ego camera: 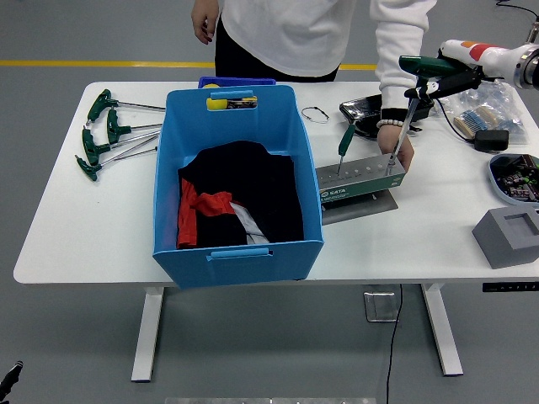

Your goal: Lift tool from toolbox,place it in box,lift tool from toolbox,place it in box

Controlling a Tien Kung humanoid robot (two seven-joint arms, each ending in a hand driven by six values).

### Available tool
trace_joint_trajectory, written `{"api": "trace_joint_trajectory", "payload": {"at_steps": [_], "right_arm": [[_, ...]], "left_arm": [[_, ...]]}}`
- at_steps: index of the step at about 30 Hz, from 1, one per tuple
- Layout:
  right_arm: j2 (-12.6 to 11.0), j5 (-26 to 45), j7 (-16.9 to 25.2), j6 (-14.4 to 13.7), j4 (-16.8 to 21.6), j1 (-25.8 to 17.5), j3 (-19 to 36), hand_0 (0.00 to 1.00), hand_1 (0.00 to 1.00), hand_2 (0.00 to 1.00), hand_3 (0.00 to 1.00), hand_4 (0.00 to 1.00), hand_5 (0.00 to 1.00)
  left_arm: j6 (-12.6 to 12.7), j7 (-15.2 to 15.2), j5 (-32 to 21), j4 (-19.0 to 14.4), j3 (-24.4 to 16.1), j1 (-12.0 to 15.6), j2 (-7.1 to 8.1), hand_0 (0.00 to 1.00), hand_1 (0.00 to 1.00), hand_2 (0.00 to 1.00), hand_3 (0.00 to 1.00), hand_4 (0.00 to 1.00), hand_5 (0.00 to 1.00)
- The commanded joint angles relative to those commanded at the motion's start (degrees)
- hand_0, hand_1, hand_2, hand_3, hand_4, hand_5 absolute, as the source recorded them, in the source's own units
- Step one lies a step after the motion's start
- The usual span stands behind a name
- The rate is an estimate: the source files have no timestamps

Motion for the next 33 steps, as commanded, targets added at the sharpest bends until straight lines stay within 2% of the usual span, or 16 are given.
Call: {"api": "trace_joint_trajectory", "payload": {"at_steps": [10,21,33], "right_arm": [[-1.49,0.62,-1.01,2.62,2.01,1.04,0.06,0.078,0.002,0.054,0.025,0.863,0.724],[-2.81,1.14,-1.76,3.7,3.9,2.4,1.03,0.077,0.002,0.053,0.026,0.857,0.702],[-2.59,0.36,-3.43,4.72,6.86,3.36,4.41,0.075,0.002,0.053,0.026,0.85,0.693]], "left_arm": [[0.0,0.03,0.35,0.0,-0.45,0.53,-0.04,0.882,0.899,0.902,0.748,0.701,0.774],[0.07,0.18,0.93,0.0,-1.06,1.09,0.17,0.883,0.899,0.902,0.748,0.7,0.773],[0.0,0.18,1.19,0.0,-1.29,1.2,-0.03,0.882,0.898,0.901,0.747,0.7,0.773]]}}
